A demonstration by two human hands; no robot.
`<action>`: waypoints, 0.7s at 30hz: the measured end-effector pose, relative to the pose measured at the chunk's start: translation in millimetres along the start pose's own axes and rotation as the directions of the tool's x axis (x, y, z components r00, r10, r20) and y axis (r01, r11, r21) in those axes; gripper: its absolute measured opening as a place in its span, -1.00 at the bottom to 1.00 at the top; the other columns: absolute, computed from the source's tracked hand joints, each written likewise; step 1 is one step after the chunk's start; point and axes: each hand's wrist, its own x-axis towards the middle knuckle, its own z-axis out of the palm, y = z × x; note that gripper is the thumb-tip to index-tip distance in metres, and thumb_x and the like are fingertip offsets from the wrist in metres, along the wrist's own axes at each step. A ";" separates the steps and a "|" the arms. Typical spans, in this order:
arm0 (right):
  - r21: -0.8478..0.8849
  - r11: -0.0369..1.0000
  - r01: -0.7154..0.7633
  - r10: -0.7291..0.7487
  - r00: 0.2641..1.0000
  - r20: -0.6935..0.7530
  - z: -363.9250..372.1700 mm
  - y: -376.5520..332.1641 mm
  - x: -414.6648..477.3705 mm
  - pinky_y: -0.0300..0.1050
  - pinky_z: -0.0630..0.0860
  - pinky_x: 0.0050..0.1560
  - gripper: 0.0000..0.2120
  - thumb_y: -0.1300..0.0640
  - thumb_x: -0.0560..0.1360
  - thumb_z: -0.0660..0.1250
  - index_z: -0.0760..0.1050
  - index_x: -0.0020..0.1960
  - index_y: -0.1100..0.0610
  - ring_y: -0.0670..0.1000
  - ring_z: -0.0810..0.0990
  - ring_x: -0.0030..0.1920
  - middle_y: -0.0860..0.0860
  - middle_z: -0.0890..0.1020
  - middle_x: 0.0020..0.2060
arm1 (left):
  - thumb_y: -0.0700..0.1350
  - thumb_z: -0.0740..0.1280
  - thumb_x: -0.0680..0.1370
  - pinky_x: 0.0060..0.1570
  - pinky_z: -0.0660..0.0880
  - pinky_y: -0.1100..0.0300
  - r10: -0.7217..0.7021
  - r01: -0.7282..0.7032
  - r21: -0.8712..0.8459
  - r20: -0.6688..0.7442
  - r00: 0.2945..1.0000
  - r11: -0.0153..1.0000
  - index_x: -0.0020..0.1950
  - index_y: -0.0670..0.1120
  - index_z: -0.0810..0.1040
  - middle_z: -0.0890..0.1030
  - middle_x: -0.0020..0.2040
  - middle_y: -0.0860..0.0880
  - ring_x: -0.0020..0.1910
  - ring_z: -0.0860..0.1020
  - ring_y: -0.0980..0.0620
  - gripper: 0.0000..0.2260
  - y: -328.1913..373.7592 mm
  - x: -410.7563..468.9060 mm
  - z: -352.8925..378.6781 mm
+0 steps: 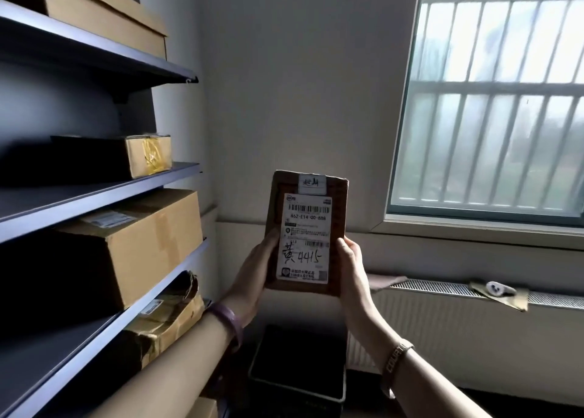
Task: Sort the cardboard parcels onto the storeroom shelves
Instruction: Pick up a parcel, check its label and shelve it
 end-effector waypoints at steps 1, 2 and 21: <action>-0.003 1.000 0.002 -0.002 1.000 0.007 -0.8 7.6 14.0 0.08 0.63 0.02 -0.62 -0.21 0.48 0.26 0.46 0.21 -0.05 0.02 0.67 0.10 0.03 0.67 0.11 | 0.40 0.09 0.48 0.25 0.43 -0.07 0.000 0.000 -0.006 -0.003 1.000 1.000 0.17 0.20 0.60 0.66 0.14 0.03 0.14 0.61 0.06 -0.53 -7.1 15.2 -4.4; -0.009 1.000 0.006 -0.006 1.000 0.027 -2.1 16.5 28.7 0.02 0.65 -0.05 -0.68 -0.18 0.48 0.24 0.49 0.17 -0.09 -0.01 0.68 0.07 0.01 0.69 0.07 | 0.39 0.09 0.49 0.25 0.43 -0.06 -0.002 0.002 -0.016 -0.007 1.000 1.000 0.18 0.18 0.60 0.66 0.14 0.02 0.14 0.61 0.05 -0.52 -14.6 30.5 -9.6; -0.076 0.978 -0.196 0.184 0.972 -0.145 -7.6 218.7 346.1 0.21 0.54 0.21 -0.49 -0.17 0.50 0.17 0.35 0.34 0.08 0.09 0.62 0.20 0.13 0.57 0.25 | 0.46 0.20 0.39 0.11 0.55 0.04 -0.226 0.226 -0.127 0.015 0.974 0.966 0.20 0.13 0.60 0.66 0.14 0.00 0.14 0.62 -0.01 -0.43 -185.4 373.8 -117.0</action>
